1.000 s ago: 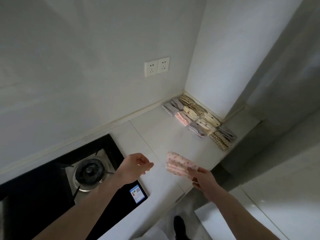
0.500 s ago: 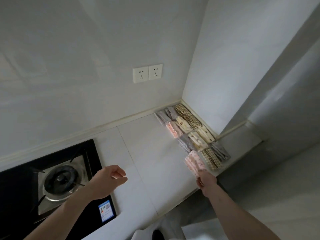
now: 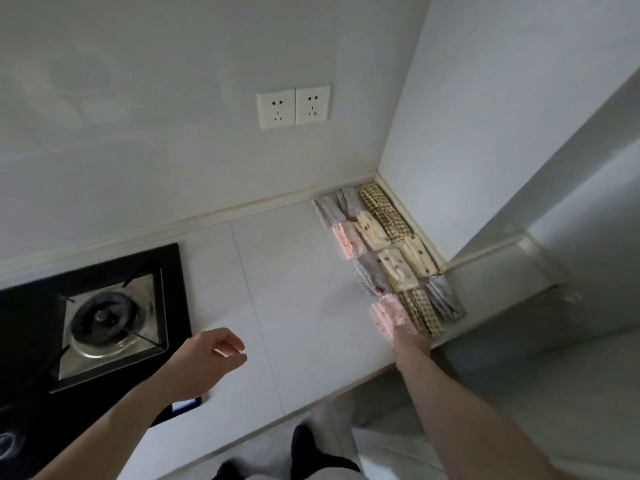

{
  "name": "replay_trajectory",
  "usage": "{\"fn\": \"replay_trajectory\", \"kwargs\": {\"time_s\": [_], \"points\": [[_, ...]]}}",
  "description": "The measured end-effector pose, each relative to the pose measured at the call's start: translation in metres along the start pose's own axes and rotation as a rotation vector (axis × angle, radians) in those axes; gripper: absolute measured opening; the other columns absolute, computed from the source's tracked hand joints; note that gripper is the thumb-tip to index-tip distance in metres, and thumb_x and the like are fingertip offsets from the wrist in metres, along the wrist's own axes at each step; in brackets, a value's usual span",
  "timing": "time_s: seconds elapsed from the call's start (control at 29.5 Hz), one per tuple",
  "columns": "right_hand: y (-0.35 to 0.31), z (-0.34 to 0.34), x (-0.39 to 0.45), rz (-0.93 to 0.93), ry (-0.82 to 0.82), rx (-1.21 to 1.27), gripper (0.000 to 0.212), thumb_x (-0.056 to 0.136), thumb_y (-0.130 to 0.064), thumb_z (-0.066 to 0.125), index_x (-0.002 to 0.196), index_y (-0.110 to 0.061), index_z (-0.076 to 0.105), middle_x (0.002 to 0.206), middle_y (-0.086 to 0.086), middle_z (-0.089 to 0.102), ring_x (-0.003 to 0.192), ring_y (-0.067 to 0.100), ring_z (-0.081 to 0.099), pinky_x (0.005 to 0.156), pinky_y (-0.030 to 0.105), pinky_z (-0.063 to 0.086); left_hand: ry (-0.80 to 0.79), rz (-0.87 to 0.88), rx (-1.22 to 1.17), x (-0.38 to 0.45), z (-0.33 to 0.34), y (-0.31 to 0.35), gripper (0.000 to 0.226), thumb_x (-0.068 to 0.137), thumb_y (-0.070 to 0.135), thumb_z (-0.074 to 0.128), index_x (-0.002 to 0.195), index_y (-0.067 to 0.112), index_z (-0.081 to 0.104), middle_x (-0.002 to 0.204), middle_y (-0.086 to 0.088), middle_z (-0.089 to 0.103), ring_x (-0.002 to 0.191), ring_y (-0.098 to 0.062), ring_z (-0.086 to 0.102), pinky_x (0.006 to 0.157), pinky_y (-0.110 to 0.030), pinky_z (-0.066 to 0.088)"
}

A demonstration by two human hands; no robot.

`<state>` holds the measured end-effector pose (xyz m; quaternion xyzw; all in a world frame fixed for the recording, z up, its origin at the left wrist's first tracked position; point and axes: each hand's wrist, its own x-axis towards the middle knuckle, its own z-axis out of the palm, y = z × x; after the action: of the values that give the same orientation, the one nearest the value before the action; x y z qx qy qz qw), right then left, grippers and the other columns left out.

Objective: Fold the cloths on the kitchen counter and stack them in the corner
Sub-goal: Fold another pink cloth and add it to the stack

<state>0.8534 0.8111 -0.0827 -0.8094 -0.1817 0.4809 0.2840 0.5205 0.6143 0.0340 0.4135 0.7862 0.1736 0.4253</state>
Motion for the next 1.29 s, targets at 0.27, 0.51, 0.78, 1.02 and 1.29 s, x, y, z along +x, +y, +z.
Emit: {"fn": "replay_trajectory", "kwargs": {"time_s": [0.27, 0.51, 0.78, 1.02, 1.29], "points": [[0.015, -0.009, -0.002, -0.488, 0.24, -0.46, 0.058, 0.08, -0.018, 0.077, 0.132, -0.007, 0.055, 0.137, 0.022, 0.051, 0.123, 0.042, 0.048, 0.105, 0.052, 0.046, 0.02, -0.018, -0.017, -0.013, 0.007, 0.004, 0.008, 0.088, 0.034, 0.078, 0.093, 0.031, 0.073, 0.09, 0.013, 0.075, 0.081, -0.007, 0.071, 0.079, -0.035, 0.058], [0.025, 0.002, -0.026, -0.617, 0.054, -0.818, 0.052, 0.082, -0.02, 0.07, 0.133, -0.016, 0.06, 0.147, 0.011, 0.045, 0.129, 0.034, 0.043, 0.1, 0.047, 0.049, 0.05, -0.036, -0.066, -0.043, -0.004, -0.02, 0.009, 0.089, 0.029, 0.078, 0.096, 0.029, 0.072, 0.094, 0.007, 0.076, 0.083, -0.012, 0.073, 0.079, -0.035, 0.062], [0.067, 0.06, -0.141, -0.974, -0.276, -0.608, 0.045, 0.086, -0.002, 0.07, 0.126, -0.02, 0.061, 0.145, 0.004, 0.046, 0.133, 0.026, 0.047, 0.106, 0.038, 0.047, 0.146, -0.031, -0.049, -0.115, -0.032, -0.091, 0.012, 0.089, 0.025, 0.078, 0.098, 0.027, 0.072, 0.09, 0.01, 0.076, 0.084, -0.002, 0.071, 0.083, -0.026, 0.059], [0.143, 0.144, -0.331, -1.111, -0.829, -0.54, 0.036, 0.087, 0.001, 0.068, 0.104, -0.03, 0.064, 0.13, -0.007, 0.046, 0.106, 0.011, 0.063, 0.078, 0.008, 0.049, 0.356, -0.108, -0.097, -0.217, -0.069, -0.204, 0.012, 0.09, 0.036, 0.073, 0.1, 0.036, 0.067, 0.1, 0.02, 0.069, 0.091, 0.005, 0.065, 0.077, -0.018, 0.054], [0.235, 0.187, -0.51, -1.12, -1.264, -0.556, 0.045, 0.089, -0.008, 0.069, 0.107, -0.047, 0.055, 0.13, -0.015, 0.046, 0.111, 0.006, 0.061, 0.084, 0.018, 0.055, 0.626, -0.213, -0.139, -0.328, -0.099, -0.322, 0.02, 0.092, 0.038, 0.071, 0.109, 0.042, 0.062, 0.114, 0.024, 0.058, 0.102, 0.006, 0.061, 0.077, -0.011, 0.047]]}}
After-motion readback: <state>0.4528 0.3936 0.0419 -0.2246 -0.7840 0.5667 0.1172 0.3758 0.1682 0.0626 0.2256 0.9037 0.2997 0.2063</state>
